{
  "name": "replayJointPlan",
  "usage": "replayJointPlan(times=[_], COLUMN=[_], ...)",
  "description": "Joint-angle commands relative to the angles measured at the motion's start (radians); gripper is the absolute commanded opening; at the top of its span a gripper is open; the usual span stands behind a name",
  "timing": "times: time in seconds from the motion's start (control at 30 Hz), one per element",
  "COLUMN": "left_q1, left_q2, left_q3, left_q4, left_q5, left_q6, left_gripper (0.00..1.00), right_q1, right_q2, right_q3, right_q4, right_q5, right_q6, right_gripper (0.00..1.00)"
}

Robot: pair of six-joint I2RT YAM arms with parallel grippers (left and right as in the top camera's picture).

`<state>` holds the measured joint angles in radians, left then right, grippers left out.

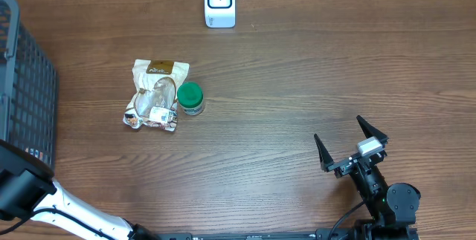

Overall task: Scan the item barcode
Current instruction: 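Lower the left gripper into the basket toward the green tissue pack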

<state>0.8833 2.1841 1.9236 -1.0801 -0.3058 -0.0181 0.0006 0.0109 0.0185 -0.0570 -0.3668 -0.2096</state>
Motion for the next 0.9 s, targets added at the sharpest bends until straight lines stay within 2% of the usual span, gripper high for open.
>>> replayJointPlan(times=[0.0,0.47,0.57,0.63,0.7,0.73,0.77,0.8,0.83,0.87], left_q1=[-0.002,0.013,0.013,0.013,0.013,0.013,0.013,0.013,0.013,0.013], left_q2=[0.006,0.046,0.088,0.124,0.149,0.157,0.161,0.161,0.161,0.161], left_q3=[-0.058,-0.111,-0.111,-0.111,-0.111,-0.111,-0.111,-0.111,-0.111,-0.111], left_q4=[0.045,0.212,0.223,0.223,0.222,0.221,0.222,0.223,0.225,0.225], left_q5=[-0.02,-0.042,-0.041,-0.037,-0.037,-0.037,-0.036,-0.036,-0.036,-0.037], left_q6=[0.069,0.095,0.121,0.158,0.174,0.175,0.175,0.175,0.175,0.175], left_gripper=[0.87,0.86,0.97,0.98,0.89,0.81,0.42,0.21,0.04,0.04], right_q1=[0.001,0.001,0.001,0.001,0.001,0.001,0.001,0.001,0.001,0.001], right_q2=[-0.006,-0.006,-0.006,-0.006,-0.006,-0.006,-0.006,-0.006,-0.006,-0.006], right_q3=[-0.011,-0.011,-0.011,-0.011,-0.011,-0.011,-0.011,-0.011,-0.011,-0.011], right_q4=[0.002,0.002,0.002,0.002,0.002,0.002,0.002,0.002,0.002,0.002], right_q5=[-0.002,-0.002,-0.001,-0.002,-0.002,-0.002,-0.002,-0.002,-0.002,-0.001], right_q6=[0.004,0.004,0.004,0.004,0.004,0.004,0.004,0.004,0.004,0.004], right_gripper=[1.0,1.0,1.0,1.0,1.0,1.0,1.0,1.0,1.0,1.0])
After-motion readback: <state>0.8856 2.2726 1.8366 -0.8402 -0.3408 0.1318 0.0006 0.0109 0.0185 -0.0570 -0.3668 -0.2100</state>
